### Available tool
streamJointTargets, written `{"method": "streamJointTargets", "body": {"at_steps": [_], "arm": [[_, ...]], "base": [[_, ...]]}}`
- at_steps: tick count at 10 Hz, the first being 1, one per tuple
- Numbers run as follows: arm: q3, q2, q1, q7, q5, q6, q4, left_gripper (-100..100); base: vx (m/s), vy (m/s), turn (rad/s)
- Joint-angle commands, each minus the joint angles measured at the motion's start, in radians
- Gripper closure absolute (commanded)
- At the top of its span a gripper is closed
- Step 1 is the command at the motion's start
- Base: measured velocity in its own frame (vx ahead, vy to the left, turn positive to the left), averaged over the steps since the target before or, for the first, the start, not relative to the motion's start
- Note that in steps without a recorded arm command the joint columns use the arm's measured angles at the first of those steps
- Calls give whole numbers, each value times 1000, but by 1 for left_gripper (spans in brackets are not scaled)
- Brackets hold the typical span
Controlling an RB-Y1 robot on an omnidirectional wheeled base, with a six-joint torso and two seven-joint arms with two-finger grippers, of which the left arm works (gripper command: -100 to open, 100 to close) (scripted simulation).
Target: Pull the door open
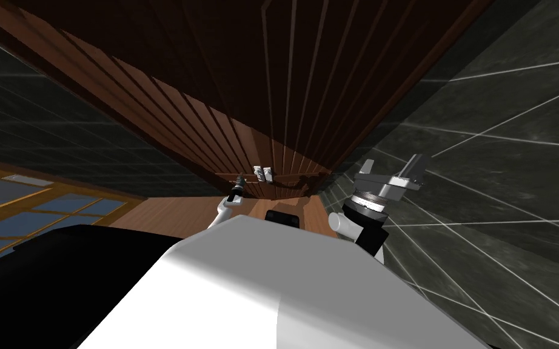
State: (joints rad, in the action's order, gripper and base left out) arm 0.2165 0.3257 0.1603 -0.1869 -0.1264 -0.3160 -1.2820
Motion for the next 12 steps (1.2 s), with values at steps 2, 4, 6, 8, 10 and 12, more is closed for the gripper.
{"method": "streamJointTargets", "body": {"at_steps": [2,4,6,8,10,12], "arm": [[-34,-24,-29,1,6,-5,-11,-100],[-35,-23,-33,1,6,-2,-13,-100],[-35,-23,-33,1,6,-2,-13,100],[-35,-23,-33,1,6,-2,-13,100],[-35,-23,-33,1,6,-2,-13,100],[-16,-7,-9,-1,2,-1,-4,100]], "base": [[199,-99,-144],[138,-130,-62],[-22,20,-1],[-23,17,-15],[0,0,0],[-137,97,127]]}}
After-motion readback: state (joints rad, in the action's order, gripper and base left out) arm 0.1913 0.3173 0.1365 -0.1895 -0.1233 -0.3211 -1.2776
